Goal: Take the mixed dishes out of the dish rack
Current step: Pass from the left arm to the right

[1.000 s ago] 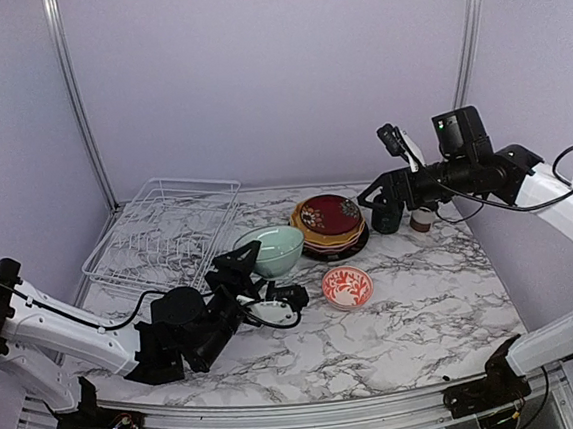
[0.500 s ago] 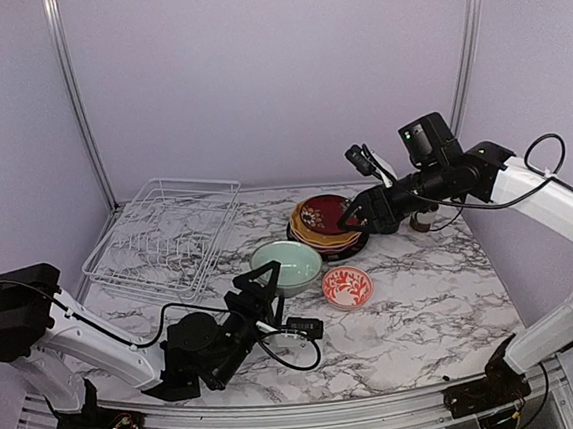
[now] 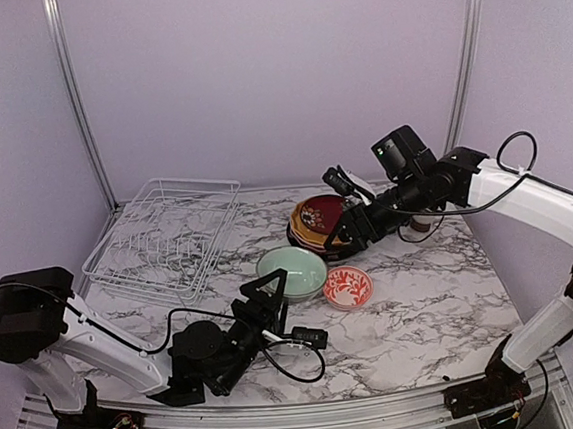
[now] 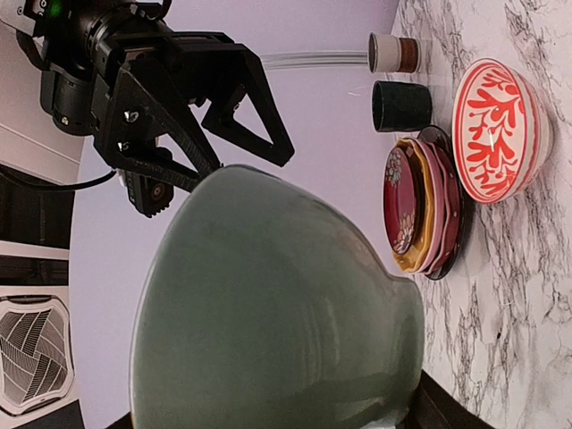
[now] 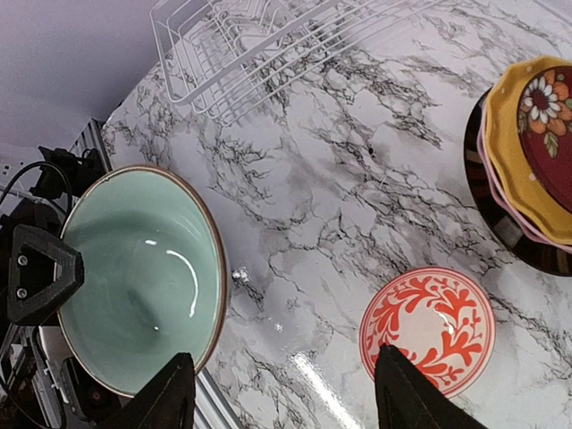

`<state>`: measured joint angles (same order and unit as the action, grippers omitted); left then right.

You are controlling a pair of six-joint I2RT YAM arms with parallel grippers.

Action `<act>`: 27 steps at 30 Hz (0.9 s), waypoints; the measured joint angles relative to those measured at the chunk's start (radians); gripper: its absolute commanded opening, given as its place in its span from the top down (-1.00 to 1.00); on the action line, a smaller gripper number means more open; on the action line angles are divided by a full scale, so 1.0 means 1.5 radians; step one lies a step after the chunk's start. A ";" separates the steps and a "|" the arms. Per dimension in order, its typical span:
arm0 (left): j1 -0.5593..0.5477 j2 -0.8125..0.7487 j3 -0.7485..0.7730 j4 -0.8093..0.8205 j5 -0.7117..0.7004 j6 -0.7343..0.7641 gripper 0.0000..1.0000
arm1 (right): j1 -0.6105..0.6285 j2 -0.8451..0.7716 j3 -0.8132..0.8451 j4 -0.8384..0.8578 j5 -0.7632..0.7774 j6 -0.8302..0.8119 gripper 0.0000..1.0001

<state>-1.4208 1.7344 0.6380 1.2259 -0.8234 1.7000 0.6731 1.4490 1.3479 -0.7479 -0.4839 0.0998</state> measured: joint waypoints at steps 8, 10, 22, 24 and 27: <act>-0.001 0.024 0.000 0.013 0.000 0.013 -0.11 | 0.040 0.043 0.022 -0.011 0.002 -0.002 -0.14; -0.001 0.030 0.000 0.013 0.001 0.015 -0.11 | 0.044 0.051 0.024 -0.013 0.002 -0.004 -0.07; -0.002 0.034 0.001 0.018 0.002 0.024 -0.12 | 0.056 0.099 0.042 -0.018 0.004 -0.015 0.18; -0.002 0.035 0.001 0.018 0.002 0.024 -0.12 | 0.063 0.106 0.043 -0.018 0.005 -0.017 0.32; -0.002 0.038 0.002 0.018 0.002 0.025 -0.13 | 0.071 0.119 0.050 -0.021 0.008 -0.017 0.54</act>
<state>-1.4242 1.7908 0.6407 1.2533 -0.8211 1.7370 0.7795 1.6276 1.4223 -0.7795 -0.4721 0.0738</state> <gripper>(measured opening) 0.726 0.319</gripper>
